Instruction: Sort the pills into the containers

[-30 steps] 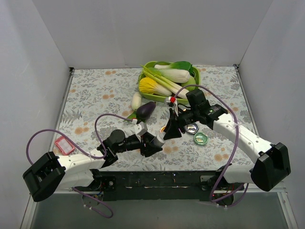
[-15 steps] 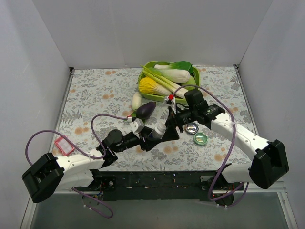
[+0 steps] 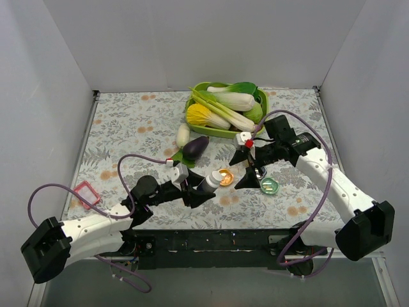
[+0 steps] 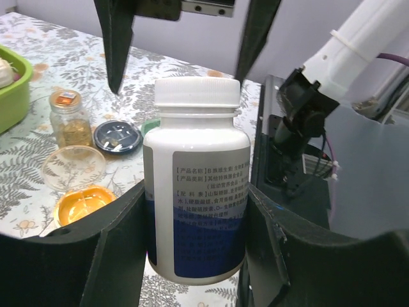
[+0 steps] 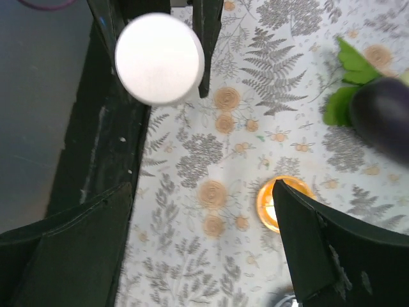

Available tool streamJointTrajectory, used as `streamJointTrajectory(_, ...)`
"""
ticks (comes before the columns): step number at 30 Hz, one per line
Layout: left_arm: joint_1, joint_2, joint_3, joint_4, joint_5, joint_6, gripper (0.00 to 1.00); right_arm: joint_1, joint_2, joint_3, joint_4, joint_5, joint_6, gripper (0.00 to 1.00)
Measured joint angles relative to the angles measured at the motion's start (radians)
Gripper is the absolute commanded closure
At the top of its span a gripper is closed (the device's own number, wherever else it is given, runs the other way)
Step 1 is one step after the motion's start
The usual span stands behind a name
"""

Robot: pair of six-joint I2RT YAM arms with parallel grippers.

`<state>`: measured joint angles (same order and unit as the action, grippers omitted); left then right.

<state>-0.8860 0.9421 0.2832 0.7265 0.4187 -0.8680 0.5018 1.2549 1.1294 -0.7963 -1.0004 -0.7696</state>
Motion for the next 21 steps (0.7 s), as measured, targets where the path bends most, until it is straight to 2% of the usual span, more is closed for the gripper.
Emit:
streamJointTrajectory(4, 0.000, -0.036, 0.000, -0.039, 0.067, -0.003, 1.00, -0.045, -0.056, 0.000, -0.116, -0.031, -0.322, 0.02)
streamJointTrajectory(7, 0.000, -0.044, 0.000, -0.058, 0.119, -0.011, 1.00, -0.041, -0.070, 0.023, -0.195, -0.091, -0.493, 0.03)
streamJointTrajectory(11, 0.000, -0.033, 0.000, -0.064, 0.173, -0.029, 1.00, 0.013, 0.036, 0.140, -0.341, -0.166, -0.692, 0.08)
streamJointTrajectory(15, 0.000, -0.006, 0.000, -0.063, 0.206, -0.042, 1.00, 0.093, 0.113, 0.177, -0.397, -0.192, -0.754, 0.14)
streamJointTrajectory(21, 0.000, 0.022, 0.000, -0.053, 0.229, -0.055, 1.00, 0.155, 0.107, 0.170, -0.344, -0.174, -0.664, 0.26)
